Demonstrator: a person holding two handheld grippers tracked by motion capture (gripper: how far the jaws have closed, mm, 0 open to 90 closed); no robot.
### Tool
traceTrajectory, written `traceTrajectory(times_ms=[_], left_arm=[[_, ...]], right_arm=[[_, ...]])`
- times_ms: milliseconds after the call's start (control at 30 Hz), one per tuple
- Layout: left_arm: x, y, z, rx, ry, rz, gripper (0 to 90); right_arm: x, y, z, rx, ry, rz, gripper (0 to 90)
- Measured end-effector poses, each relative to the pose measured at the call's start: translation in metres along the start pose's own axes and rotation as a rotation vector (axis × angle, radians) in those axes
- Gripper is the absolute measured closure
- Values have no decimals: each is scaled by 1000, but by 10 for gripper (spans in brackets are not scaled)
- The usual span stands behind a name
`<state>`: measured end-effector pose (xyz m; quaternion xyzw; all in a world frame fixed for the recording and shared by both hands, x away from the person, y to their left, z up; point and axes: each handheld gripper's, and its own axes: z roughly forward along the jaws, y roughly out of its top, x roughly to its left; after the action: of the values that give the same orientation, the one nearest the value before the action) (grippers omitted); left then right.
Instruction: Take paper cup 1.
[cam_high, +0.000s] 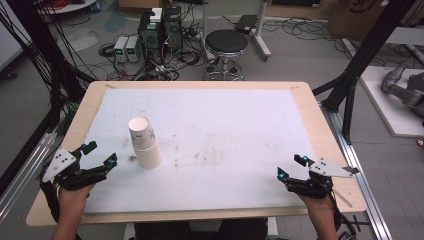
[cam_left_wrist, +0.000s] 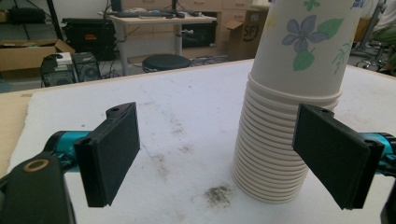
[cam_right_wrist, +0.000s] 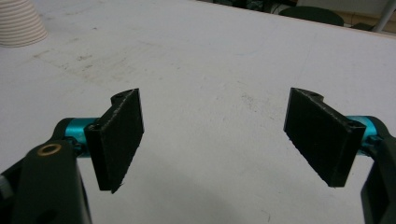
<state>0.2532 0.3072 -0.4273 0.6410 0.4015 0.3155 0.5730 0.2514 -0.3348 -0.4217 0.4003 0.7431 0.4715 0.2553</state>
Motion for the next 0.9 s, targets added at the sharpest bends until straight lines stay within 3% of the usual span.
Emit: traceTrajectory(times_ms=[267,700,900], left_arm=[[0,-2,2,6,-3,-13,151],[0,-2,11,11,-21,-28,151],[2,-3,7,6,-28,-33,151]], right_arm=[[-1,-1,2,8,-5,-10,205],[-5,-5,6,11,15,18,204],[-7,-5,6,13,17,20,204]])
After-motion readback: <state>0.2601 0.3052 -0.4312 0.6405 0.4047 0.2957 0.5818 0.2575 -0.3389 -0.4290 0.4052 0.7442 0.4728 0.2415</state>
